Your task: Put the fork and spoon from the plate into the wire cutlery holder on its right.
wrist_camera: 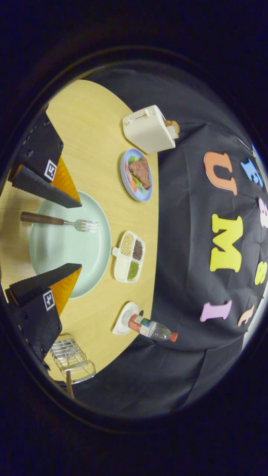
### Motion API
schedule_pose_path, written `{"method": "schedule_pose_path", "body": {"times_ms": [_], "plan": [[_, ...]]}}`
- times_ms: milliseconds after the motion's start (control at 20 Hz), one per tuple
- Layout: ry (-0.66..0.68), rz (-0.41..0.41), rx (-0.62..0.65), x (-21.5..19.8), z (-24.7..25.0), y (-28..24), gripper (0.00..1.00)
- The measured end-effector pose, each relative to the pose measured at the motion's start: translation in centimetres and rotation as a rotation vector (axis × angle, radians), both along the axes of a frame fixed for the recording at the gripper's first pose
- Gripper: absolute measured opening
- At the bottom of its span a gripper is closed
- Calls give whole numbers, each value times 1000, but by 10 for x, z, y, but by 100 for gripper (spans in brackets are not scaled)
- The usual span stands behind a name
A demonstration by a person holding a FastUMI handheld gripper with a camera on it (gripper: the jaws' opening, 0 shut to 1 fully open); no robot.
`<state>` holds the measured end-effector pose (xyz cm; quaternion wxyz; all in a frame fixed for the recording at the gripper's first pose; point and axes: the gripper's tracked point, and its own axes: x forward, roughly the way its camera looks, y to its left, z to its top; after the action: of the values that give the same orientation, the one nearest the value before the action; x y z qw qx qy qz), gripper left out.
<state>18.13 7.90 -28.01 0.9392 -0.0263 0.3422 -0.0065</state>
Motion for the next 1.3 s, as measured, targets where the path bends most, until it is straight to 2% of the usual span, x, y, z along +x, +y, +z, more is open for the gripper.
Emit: {"method": "schedule_pose_path", "body": {"times_ms": [50,200,300,400,500,600,750,800,900,1000,1150,1250,1300], "plan": [[20,3,11,2,-8,2,90],[54,-1,29,10,-24,5,73],[71,15,27,13,-31,9,71],[83,17,19,16,-35,12,59],[114,7,17,14,-43,13,58],[150,-11,22,13,-52,11,47],[169,-9,48,14,-60,14,47],[168,-6,41,12,-56,14,41],[169,14,51,12,-56,21,38],[166,23,62,14,-57,24,16],[166,20,50,14,-58,24,6],[164,12,57,15,-57,23,5],[164,11,46,12,-55,21,1]]}}
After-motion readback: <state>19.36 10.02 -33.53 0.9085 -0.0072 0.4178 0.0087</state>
